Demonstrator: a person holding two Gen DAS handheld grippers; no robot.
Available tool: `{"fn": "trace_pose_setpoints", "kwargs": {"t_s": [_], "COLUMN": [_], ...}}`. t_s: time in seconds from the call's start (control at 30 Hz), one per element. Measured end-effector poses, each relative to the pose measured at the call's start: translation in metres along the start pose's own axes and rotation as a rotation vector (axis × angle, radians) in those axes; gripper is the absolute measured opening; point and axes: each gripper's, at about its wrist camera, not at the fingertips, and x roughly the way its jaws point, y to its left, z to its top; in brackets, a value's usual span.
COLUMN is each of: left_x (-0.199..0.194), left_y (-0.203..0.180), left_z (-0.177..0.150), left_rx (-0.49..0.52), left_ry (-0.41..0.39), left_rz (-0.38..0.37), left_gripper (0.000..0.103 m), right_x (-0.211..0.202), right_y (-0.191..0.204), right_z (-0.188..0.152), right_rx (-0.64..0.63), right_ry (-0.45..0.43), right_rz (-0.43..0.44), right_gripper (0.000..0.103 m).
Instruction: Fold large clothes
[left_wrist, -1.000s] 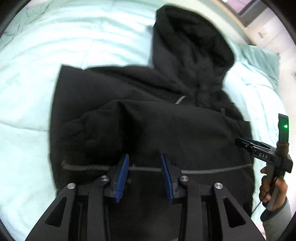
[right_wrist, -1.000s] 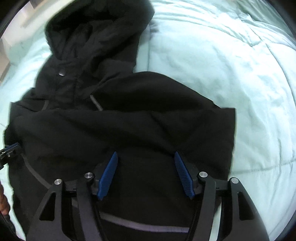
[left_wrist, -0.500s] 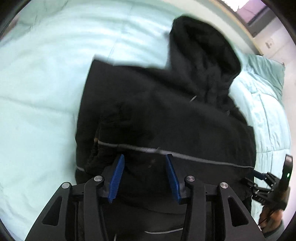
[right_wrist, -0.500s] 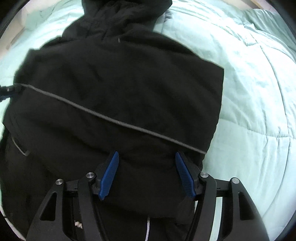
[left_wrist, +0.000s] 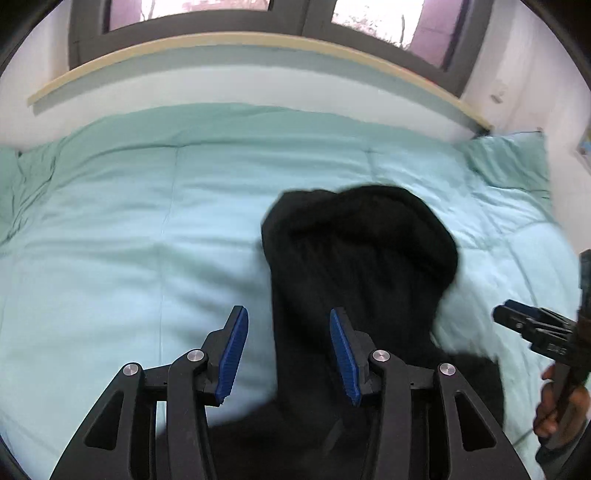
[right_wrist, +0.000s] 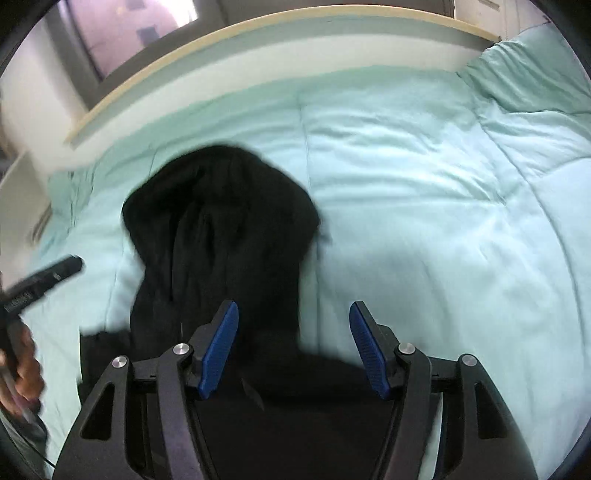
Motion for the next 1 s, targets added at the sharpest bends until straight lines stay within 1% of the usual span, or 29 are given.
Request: {"fn": "trace_pose_setpoints", "kwargs": {"t_s": [0.03,0.13,0.2,0.23,0.27,0.3,0.33,0.37,0.43,0.47,0.5,0.53,0.57,0.63,0.67,0.7,0.73,0.77,0.8,0.83,0.87,0.9,0.93,1.0], "left_x": [0.017,0.067,0.094,0.104,0.109,0.112,0.109,0.098,0.076,0.070,0.074,0.084,0.099,0.132,0.148,0.158,0.162,0.159,0.155,0.145,0.130,0.114,0.092,0.057], "left_y": [0.002,0.005,0.005,0.010,0.015,0.024,0.032,0.044,0.063,0.078,0.096,0.106,0.109,0.109,0.107,0.108,0.114,0.119,0.121,0.120,0.118,0.115,0.111,0.108], "left_z": [0.012,0.034,0.044,0.048,0.051,0.054,0.054,0.052,0.039,0.029,0.016,0.007,-0.003,-0.020,-0.025,-0.028,-0.029,-0.027,-0.025,-0.023,-0.022,-0.022,-0.023,-0.023], "left_rx": [-0.002,0.000,-0.016,-0.034,-0.057,-0.092,-0.136,-0.191,-0.250,-0.305,-0.379,-0.413,-0.416,-0.365,-0.336,-0.336,-0.366,-0.390,-0.388,-0.363,-0.318,-0.275,-0.215,-0.141], "left_ry": [0.018,0.103,0.122,0.126,0.121,0.118,0.109,0.076,0.023,0.016,0.037,0.067,0.110,0.201,0.229,0.242,0.245,0.245,0.242,0.232,0.210,0.188,0.154,0.105], "left_rz": [0.005,-0.005,-0.011,-0.006,0.002,-0.021,-0.063,-0.129,-0.189,-0.238,-0.306,-0.335,-0.319,-0.197,-0.180,-0.186,-0.211,-0.240,-0.248,-0.236,-0.205,-0.172,-0.122,-0.081], "left_gripper": [0.048,0.048,0.048,0.043,0.005,0.007,0.007,0.007,0.007,0.007,0.009,0.010,0.010,0.010,0.012,0.012,0.013,0.014,0.016,0.026,0.040,0.047,0.055,0.056], "right_x": [0.017,0.051,0.074,0.083,0.090,0.092,0.089,0.077,0.052,0.047,0.047,0.052,0.068,0.097,0.113,0.129,0.135,0.133,0.128,0.118,0.110,0.096,0.086,0.059], "right_y": [0.005,0.008,0.006,0.004,0.004,0.003,0.000,-0.005,-0.011,-0.014,-0.019,-0.022,-0.022,-0.018,-0.018,-0.022,-0.028,-0.031,-0.032,-0.033,-0.033,-0.033,-0.033,-0.032], "right_z": [0.014,0.029,0.038,0.042,0.044,0.046,0.047,0.046,0.036,0.029,0.021,0.014,0.006,-0.004,-0.008,-0.011,-0.012,-0.011,-0.010,-0.009,-0.009,-0.009,-0.009,-0.008], "right_rx": [0.000,0.007,0.017,0.017,0.003,-0.018,-0.015,-0.009,-0.028,-0.028,-0.022,-0.017,-0.027,-0.048,-0.052,-0.033,-0.008,0.004,0.007,0.002,-0.010,-0.032,-0.046,-0.069], "right_ry": [0.007,0.035,0.075,0.093,0.108,0.110,0.092,0.057,-0.017,-0.028,-0.026,-0.010,0.031,0.102,0.141,0.179,0.193,0.195,0.195,0.192,0.185,0.168,0.156,0.130], "right_rz": [0.001,-0.044,-0.077,-0.089,-0.110,-0.138,-0.121,-0.089,-0.065,-0.045,-0.009,0.011,-0.004,-0.036,-0.037,-0.027,-0.008,0.010,0.026,0.030,0.021,0.008,0.010,0.034], "right_gripper": [0.066,0.066,0.066,0.062,0.027,0.009,0.009,0.008,0.006,0.006,0.006,0.006,0.006,0.006,0.006,0.006,0.006,0.007,0.010,0.016,0.027,0.035,0.037,0.038]}}
